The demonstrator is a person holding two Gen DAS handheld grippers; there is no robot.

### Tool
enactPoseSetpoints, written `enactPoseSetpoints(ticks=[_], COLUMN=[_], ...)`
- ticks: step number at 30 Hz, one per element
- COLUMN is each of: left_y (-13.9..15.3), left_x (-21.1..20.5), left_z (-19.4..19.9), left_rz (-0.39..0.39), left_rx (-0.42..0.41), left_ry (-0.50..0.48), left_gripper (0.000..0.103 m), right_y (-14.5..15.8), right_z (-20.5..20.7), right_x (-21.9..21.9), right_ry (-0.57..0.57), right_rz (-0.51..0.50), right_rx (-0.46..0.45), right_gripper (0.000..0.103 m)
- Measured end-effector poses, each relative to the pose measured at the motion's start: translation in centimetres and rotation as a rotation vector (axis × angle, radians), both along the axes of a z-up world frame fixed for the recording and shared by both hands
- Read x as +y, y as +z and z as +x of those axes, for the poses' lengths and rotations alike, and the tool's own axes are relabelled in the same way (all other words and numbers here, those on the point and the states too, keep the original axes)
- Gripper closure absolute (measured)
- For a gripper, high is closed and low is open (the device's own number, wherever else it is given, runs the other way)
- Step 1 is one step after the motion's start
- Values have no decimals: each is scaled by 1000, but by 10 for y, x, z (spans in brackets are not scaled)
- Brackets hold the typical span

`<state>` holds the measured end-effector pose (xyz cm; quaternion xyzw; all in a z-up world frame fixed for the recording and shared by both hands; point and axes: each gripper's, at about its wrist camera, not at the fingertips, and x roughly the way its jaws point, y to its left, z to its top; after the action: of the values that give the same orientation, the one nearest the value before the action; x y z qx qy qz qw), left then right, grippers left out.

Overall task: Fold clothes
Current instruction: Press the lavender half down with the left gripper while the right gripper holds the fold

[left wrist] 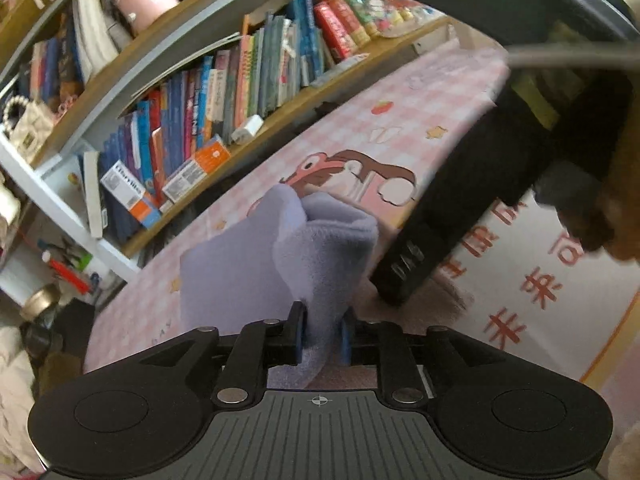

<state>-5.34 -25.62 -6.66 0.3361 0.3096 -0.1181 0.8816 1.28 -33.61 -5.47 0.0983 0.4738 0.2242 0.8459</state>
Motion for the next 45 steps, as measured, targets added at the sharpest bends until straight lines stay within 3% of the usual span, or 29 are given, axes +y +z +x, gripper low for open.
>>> enactPoseSetpoints(ticks=[4,9,12,14,17,20,23,26,29,31,35,37,40,44,45], left_y=[15,62,85,86,70,61,53,38,26,22,22,25,35,41,39], left_x=[13,68,99,113,121,131,135,138,140,136,132,133,137,144,145], left_z=[-13,-29,-24,-10,15,20,18,20,22,21,21,21,19,22,23], left_rz=[-68,-368,-534,-595,-575,-639,-648,-624,-612,-588,-541,-533,-551,-576,-574], left_rx=[17,19,-35,-54,-22,-8,22,88,142,160,168,167,135,120,131], left_ry=[-17,28,106,180,285,346,331,328,311,279,246,224,196,171,170], left_gripper=[79,79,79,80,80,80,80,80,80,80,80,80,80,80,80], right_y=[10,29,48,61,66,55,44,51,39,5,0,10,20,16,15], right_z=[-3,-2,-2,-1,6,16,21,5,-6,-3,-4,-6,-2,15,18], right_x=[-20,-45,-43,-35,-6,22,41,29,10,2,2,4,6,12,13], right_ry=[-24,-86,-69,-22,65,76,80,92,51,-14,-41,-41,-78,-117,-117], right_rz=[27,101,146,171,207,173,150,227,219,202,225,209,224,216,219], right_rx=[1,-21,-82,-132,-110,-53,-1,-60,-13,111,121,91,41,47,51], right_gripper=[60,59,50,44,42,45,90,90,91,92,90,84,62,65,81])
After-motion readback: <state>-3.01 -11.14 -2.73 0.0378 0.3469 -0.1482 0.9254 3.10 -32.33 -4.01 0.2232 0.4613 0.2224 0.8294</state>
